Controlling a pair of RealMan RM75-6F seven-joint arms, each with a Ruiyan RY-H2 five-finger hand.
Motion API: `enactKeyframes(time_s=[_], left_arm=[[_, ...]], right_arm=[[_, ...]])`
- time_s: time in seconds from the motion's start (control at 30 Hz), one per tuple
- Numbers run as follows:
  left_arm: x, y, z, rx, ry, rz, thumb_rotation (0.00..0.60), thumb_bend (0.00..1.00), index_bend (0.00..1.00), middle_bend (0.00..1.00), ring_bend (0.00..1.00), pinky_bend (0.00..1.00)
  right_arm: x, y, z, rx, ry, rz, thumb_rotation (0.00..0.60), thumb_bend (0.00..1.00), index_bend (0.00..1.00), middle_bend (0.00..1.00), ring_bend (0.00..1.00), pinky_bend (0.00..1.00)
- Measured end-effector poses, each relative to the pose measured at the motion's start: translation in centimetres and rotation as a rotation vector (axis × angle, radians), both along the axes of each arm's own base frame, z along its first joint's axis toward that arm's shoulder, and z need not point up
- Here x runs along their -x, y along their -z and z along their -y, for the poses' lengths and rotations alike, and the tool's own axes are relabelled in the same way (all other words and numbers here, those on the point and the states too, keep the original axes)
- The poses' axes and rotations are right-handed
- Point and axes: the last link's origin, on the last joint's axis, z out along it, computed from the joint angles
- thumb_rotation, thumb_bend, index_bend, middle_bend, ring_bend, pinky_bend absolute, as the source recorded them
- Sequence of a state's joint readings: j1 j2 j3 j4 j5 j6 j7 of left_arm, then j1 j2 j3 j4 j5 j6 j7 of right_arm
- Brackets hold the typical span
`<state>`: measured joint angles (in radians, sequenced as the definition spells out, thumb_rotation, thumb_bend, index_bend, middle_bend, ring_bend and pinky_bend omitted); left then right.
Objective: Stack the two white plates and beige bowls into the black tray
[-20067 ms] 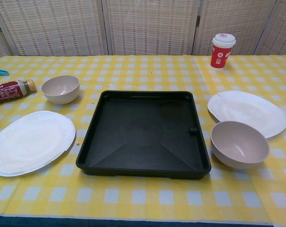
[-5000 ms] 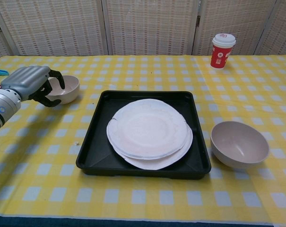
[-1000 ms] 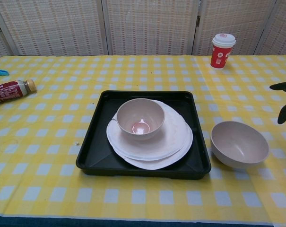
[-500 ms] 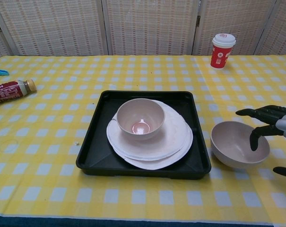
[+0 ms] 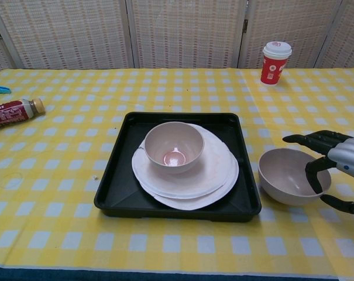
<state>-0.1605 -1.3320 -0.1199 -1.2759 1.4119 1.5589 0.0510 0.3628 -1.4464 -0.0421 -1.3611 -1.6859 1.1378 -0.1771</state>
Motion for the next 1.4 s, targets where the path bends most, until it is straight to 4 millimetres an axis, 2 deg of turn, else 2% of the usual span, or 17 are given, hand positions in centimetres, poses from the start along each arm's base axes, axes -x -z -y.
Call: enactKeyframes(time_s=[0.3,0.5,0.7,0.9,1.07,1.4], left_arm=[[0.1,0.1,-0.1,0.028,-0.019,0.004,0.600,0.41,0.26,0.42,0.28,0.22],[0.0,0.0,-0.1,0.030,-0.025,0.010,0.600,0.42,0.26,0.42,0.28,0.22],[-0.1,-0.1,0.0,0.034,-0.039,0.019,0.600,0.41,0.26,0.42,0.28,0.22],[0.0,-0.4,0.1,0.041,-0.047,0.036,0.600,0.42,0.26,0.42,0.28,0.21],[0.1,-0.6,0.3,0.044,-0.056,0.044,0.600,0.42,0.26,0.42,0.28,0.21],[0.3,-1.6,0.3,0.034,-0.067,0.068,0.600,0.42,0.26,0.42,0.28,0.19]], right_arm=[[-1.3,-0.7,0.2,0.035,-0.042,0.058,0.600,0.49,0.65,0.05,0.02,0.00],[-3.5,-1.9,0.7,0.082,-0.101,0.111,0.600,0.49,0.65,0.05,0.03,0.00],[-7.1,-2.0,2.0,0.094,-0.173,0.142,0.600,0.49,0.65,0.05,0.03,0.00],[-10.9,-0.4,4.0,0.050,-0.226,0.137,0.600,0.49,0.65,0.06,0.04,0.00],[-13.7,1.9,5.6,0.008,-0.238,0.133,0.600,0.49,0.65,0.06,0.04,0.00],[-16.1,5.4,7.6,-0.020,-0.230,0.120,0.600,0.49,0.65,0.05,0.04,0.00]])
